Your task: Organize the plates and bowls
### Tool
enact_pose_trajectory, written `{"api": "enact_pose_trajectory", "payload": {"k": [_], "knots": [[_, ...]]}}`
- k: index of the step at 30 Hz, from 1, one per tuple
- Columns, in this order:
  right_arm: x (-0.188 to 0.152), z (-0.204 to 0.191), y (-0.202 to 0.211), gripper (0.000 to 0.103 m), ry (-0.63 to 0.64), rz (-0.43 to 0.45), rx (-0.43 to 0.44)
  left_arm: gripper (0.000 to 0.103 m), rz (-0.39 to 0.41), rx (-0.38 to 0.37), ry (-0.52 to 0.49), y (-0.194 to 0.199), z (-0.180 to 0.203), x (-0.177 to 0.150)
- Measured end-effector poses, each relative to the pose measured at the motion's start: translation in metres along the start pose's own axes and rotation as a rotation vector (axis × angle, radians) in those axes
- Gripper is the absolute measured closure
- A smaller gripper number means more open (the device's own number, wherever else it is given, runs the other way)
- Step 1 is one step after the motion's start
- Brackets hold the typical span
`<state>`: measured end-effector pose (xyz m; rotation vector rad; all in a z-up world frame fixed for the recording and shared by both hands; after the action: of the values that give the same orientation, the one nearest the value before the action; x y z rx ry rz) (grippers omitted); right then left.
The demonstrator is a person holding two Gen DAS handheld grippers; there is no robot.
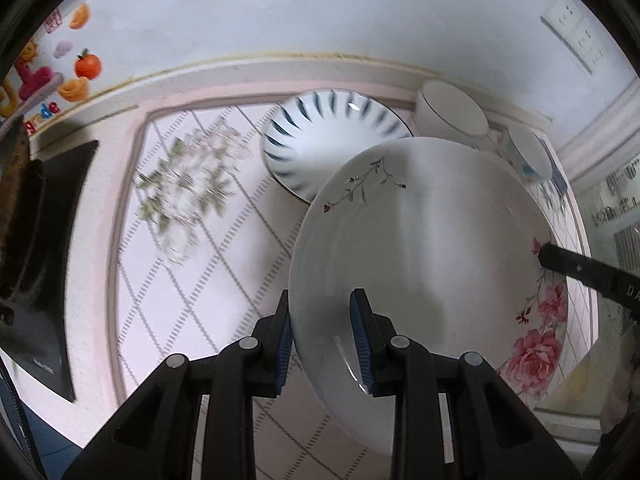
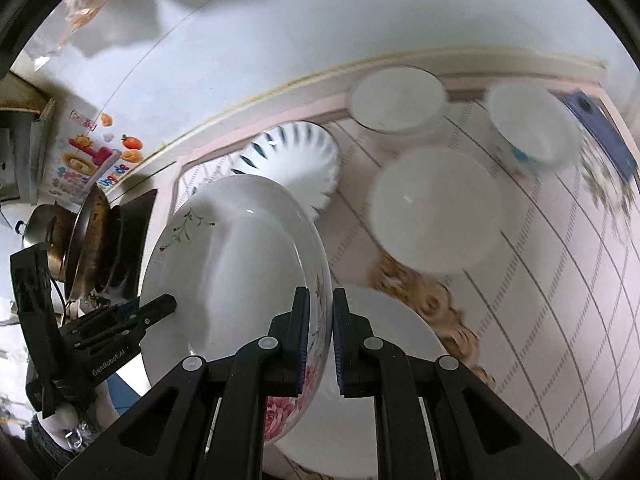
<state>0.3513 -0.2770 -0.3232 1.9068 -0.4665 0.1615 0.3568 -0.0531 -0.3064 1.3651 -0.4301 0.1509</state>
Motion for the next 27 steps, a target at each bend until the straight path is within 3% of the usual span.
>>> {"api": "enact_pose_trajectory", "payload": {"k": [12,27], "knots": [[-0.072,0.064,-0.007,0.091,-0.051,-0.09,-0.014,0.078,-0.091,0.036,-0.006,-0.031,0.033,-0.048],[-0.091,0.082,-0.029,0.091,-0.052,-0.129,-0.03,0.078,-0.132,0.087,-0.028,-0.052,0.043,-0.062]]}}
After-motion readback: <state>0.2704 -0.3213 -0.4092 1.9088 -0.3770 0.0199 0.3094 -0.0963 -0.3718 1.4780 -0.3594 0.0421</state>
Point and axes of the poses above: each gripper's, at about its wrist camera, not at the fingertips, and y roughly against the way its jaws point, z to its right, x to its top, the point moved 4 cm from there along -y, roughly the way its jaws point, and after that the axes turned 5 degrees about z, right-handed, at the moved point
